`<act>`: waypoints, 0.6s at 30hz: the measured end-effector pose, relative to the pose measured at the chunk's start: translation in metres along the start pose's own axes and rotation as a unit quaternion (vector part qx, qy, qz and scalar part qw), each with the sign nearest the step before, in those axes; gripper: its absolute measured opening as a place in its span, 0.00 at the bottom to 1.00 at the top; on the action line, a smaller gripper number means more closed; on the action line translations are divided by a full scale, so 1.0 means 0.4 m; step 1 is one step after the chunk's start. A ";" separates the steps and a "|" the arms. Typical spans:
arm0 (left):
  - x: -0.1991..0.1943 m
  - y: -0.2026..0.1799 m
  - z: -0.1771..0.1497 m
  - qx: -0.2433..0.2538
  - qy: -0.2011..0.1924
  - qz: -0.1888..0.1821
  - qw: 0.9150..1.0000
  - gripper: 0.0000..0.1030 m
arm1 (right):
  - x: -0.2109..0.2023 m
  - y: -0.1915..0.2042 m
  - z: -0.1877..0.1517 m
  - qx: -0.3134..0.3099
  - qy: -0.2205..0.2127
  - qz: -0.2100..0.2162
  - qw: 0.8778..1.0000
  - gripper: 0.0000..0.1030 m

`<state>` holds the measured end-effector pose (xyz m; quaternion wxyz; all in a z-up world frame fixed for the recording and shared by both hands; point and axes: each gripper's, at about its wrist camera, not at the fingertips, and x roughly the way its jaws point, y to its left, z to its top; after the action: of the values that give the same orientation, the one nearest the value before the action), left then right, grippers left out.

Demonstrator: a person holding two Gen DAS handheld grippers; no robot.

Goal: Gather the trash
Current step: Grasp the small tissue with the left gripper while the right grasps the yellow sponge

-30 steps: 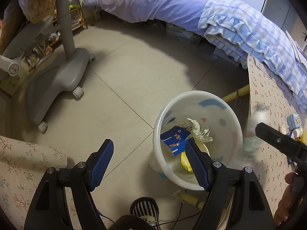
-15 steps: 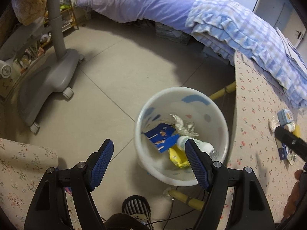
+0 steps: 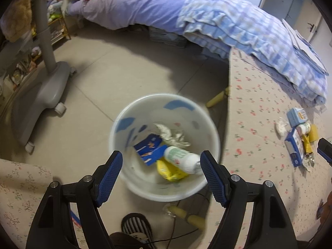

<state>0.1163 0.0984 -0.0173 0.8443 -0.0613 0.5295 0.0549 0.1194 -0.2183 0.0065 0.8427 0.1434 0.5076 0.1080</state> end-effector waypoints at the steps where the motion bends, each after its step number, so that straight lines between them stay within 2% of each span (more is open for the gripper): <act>1: -0.001 -0.020 0.000 0.005 0.000 -0.004 1.000 0.87 | -0.010 -0.019 0.001 0.006 -0.004 -0.006 1.000 0.92; 8: -0.001 -0.154 0.007 0.036 0.003 -0.029 0.999 0.88 | -0.061 -0.133 0.005 0.040 -0.021 -0.034 0.998 0.99; 18: 0.014 -0.350 0.014 0.079 0.002 -0.055 0.995 0.88 | -0.117 -0.293 -0.009 0.075 -0.025 -0.066 0.995 1.00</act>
<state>0.1458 -0.0386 -0.0134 0.8474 -0.0233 0.5294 -0.0336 0.0989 -0.3429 0.0021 0.8472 0.1753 0.5015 0.0101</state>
